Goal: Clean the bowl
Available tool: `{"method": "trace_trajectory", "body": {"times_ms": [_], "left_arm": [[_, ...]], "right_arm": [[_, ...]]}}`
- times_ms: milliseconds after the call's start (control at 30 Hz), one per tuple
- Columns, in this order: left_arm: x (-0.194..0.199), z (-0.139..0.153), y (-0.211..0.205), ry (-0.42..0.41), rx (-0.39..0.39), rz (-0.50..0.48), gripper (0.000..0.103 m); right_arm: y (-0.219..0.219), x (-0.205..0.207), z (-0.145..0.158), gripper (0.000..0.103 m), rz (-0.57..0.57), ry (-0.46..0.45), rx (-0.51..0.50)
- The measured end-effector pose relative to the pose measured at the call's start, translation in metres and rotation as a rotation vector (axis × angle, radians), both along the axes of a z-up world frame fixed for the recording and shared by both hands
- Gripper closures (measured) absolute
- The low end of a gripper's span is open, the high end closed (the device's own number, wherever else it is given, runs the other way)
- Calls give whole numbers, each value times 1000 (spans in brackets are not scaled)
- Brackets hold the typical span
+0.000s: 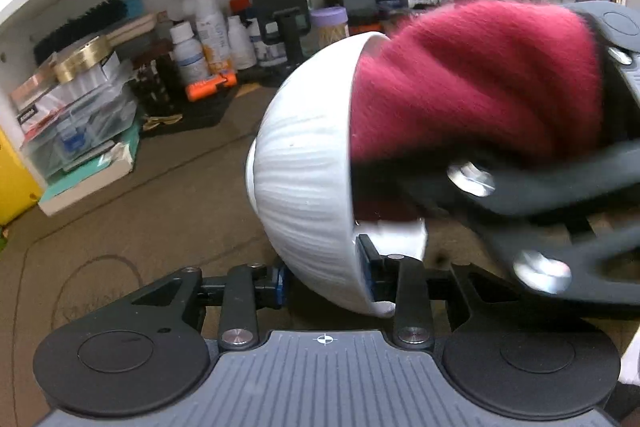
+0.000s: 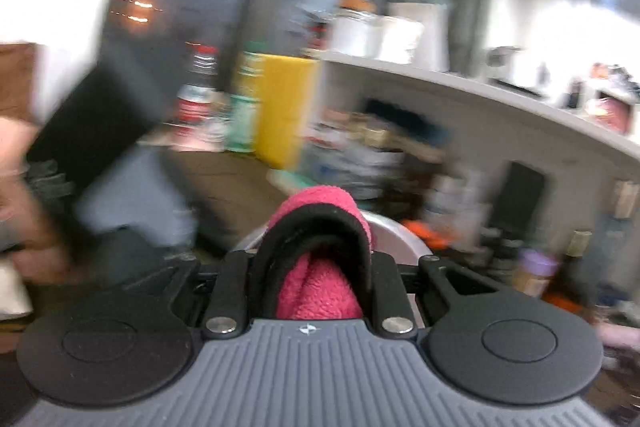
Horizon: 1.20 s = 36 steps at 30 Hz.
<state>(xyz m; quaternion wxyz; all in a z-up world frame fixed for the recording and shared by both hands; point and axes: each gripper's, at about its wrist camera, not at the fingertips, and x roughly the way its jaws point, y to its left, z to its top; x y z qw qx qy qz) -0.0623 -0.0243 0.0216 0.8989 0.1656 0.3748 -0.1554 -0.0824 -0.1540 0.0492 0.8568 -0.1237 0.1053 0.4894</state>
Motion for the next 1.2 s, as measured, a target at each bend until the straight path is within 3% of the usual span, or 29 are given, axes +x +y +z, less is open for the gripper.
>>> {"method": "trace_trajectory", "body": {"times_ms": [33,133,167,267,333,400,467,533,600,633,667,733,833,933,967,1000,1100,1200], "left_arm": [[4,1,2,6,10,-8,67],[18,3,4,4,55,-7,65],[24,4,4,-3,75,2,60],[37,7,2,-12,106,14,58],[38,7,-3,-12,125,-6,57],[39,6,-8,-11,136,-15,57],[39,5,-8,-9,143,-9,54],[38,6,-6,-8,148,3,45],[36,7,-3,-5,151,17,38],[35,7,-1,1,150,25,33],[33,7,0,7,149,36,25],[28,6,1,13,127,58,19],[19,4,3,32,-11,94,20],[20,-3,5,32,-136,166,21],[24,-8,11,53,-227,197,21],[26,-11,14,51,-269,212,21],[29,-19,7,-41,-219,261,25],[32,-21,4,-72,-218,293,28]], "right_arm": [[-7,3,1,82,34,42,34],[-19,24,0,82,-89,133,46],[-22,31,0,82,-137,162,48],[-24,51,-14,82,-239,239,-8],[-25,58,-20,80,-228,286,-27],[-23,60,-22,72,-205,310,-62],[-20,61,-21,48,-168,324,-87],[-12,59,-21,43,-134,312,-129],[-6,57,-21,57,-152,277,-151],[-4,57,-21,71,-164,258,-161],[-4,57,-19,78,-168,256,-149],[-7,51,-19,81,-193,206,-139],[-3,36,-22,83,-236,93,-161],[-10,46,-23,84,-285,158,-109],[-18,55,-23,84,-299,224,-62],[-25,61,-23,84,-309,274,-21],[-35,58,-20,84,-311,279,23],[-33,43,-13,84,-335,172,-9]]}}
